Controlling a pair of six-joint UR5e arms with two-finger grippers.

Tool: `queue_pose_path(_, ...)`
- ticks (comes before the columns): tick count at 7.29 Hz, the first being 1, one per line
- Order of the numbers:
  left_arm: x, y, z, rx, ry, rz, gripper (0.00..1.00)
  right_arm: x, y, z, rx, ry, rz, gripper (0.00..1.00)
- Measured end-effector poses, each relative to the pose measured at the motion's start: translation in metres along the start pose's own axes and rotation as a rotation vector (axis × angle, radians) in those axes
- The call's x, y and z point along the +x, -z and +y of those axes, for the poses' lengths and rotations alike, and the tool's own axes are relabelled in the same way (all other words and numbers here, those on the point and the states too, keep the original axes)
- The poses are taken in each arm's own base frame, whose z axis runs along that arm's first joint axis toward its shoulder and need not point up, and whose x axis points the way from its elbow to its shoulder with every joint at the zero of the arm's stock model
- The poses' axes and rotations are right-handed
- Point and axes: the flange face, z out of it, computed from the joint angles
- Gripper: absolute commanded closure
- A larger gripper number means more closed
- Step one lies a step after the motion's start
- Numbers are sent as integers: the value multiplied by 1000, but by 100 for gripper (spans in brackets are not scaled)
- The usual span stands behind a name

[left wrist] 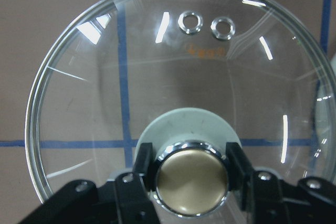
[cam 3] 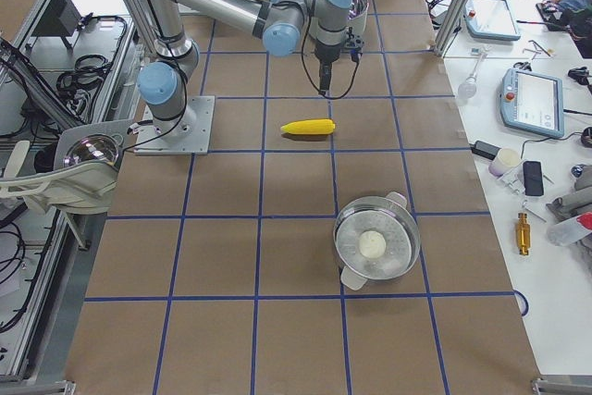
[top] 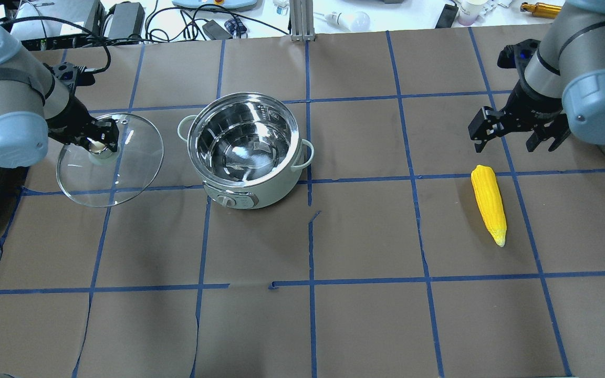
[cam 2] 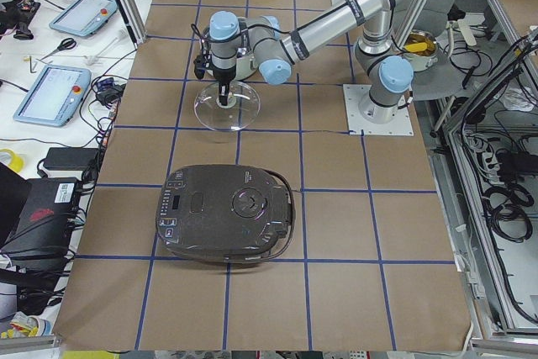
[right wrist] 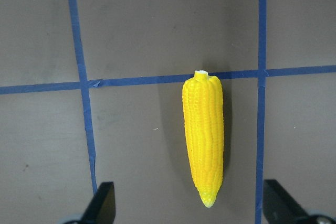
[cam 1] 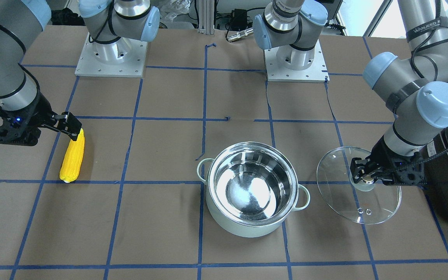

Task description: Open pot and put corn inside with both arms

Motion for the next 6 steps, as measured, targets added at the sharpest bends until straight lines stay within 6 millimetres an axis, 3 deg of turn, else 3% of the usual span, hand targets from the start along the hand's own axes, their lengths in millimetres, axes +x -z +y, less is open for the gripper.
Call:
queue_pose_path(3, -15, -37, 18, -36, 15, 7, 99, 17, -91, 24, 53, 67, 3, 0)
queue_pose_path(4, -16, -43, 20, -44, 15, 10, 88, 20, -114, 29, 58, 87, 4, 0)
queue_pose_path(5, -16, -48, 20, -51, 13, 10, 62, 22, -129, 29, 51, 99, 2, 0)
queue_pose_path(6, -17, -53, 19, -59, 10, 9, 27, 24, -140, 27, 45, 102, 0, 9)
